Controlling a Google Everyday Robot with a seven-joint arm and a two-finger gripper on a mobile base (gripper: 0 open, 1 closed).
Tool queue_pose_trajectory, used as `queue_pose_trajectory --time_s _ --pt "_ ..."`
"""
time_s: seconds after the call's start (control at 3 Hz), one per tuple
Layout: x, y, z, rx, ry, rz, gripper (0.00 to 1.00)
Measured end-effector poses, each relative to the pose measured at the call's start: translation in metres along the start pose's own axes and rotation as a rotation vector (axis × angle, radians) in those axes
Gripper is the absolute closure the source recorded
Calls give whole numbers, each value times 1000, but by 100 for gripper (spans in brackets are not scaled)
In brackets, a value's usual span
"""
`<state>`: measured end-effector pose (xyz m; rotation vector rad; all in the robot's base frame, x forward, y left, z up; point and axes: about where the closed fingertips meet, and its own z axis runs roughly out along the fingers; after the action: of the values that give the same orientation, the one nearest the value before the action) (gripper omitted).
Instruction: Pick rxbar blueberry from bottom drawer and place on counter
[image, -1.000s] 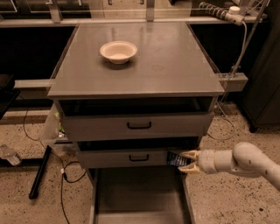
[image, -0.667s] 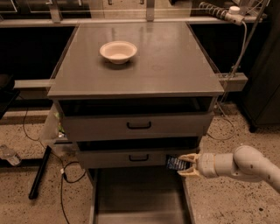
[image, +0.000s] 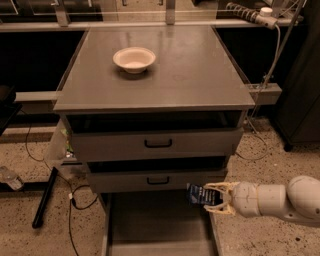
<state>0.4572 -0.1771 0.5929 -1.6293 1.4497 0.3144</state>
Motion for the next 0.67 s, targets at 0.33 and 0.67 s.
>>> queue_pose_trajectory --time_s 0.33,0.67 --pt "-64 -15 -37 -14 -12 -123 100" --pt "-127 -56 -72 -27 -5 -209 100"
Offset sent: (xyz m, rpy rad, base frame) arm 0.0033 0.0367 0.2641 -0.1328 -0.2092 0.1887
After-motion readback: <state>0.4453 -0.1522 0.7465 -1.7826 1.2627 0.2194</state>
